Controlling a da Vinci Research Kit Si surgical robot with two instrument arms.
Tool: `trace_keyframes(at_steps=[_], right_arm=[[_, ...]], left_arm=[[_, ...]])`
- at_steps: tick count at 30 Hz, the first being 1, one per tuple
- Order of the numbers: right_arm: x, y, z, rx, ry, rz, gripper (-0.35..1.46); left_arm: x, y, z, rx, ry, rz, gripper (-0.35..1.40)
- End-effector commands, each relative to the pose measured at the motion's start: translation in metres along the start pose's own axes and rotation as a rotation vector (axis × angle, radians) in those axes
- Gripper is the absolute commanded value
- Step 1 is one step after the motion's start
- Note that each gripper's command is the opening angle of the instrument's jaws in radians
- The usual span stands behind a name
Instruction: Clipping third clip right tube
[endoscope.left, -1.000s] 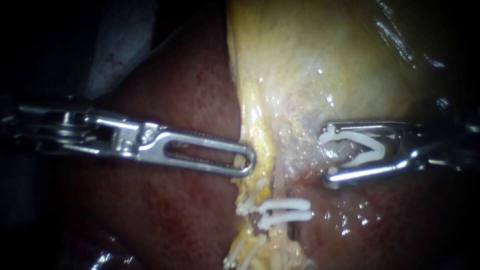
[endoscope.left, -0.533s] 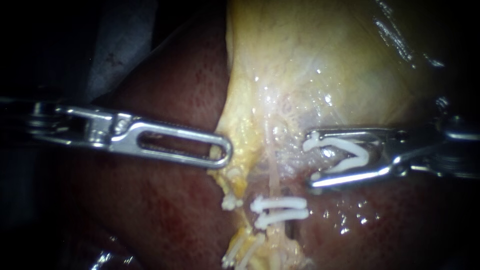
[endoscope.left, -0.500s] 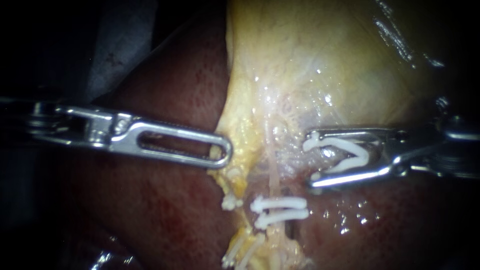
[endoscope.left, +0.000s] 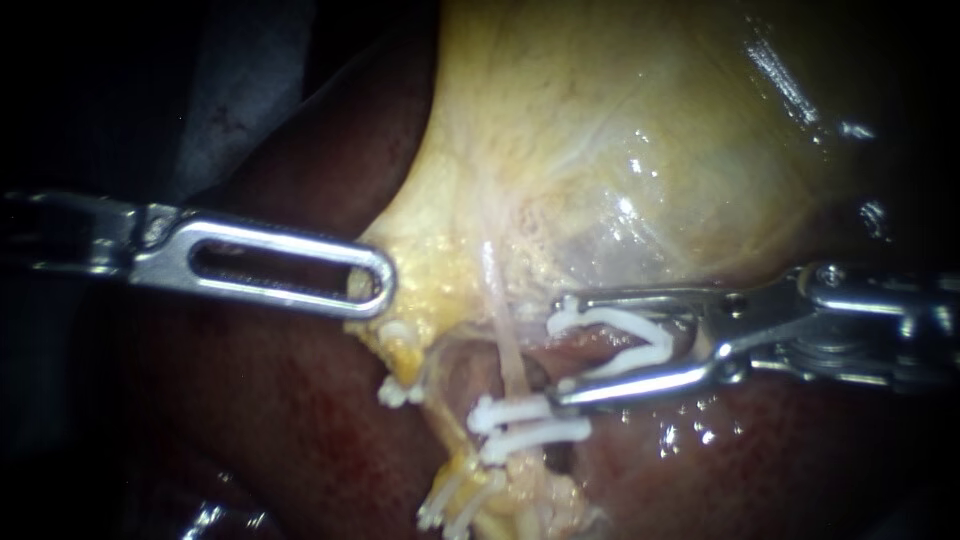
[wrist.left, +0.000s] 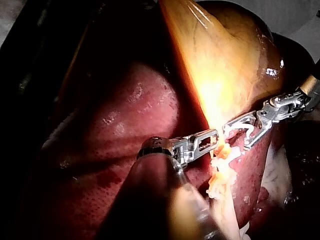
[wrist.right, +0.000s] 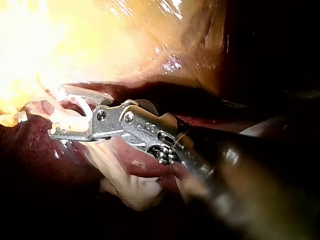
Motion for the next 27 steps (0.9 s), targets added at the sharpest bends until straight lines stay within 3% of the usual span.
trace_keyframes(at_steps=[1, 12, 27], right_arm=[[-0.0001, 0.0003, 0.0001, 0.000, 0.000, -0.001, 0.56], [-0.0008, 0.0025, 0.0021, 0.001, -0.002, 0.003, 0.55], [-0.0008, 0.0022, 0.0055, 0.026, -0.018, 0.017, 0.54]], left_arm=[[0.0000, 0.0000, 0.0000, -0.003, 0.000, 0.000, -0.35], [0.0001, -0.0002, 0.0001, -0.004, -0.001, 0.000, -0.35], [0.0001, -0.0002, 0.0001, -0.004, -0.002, 0.000, -0.35]])
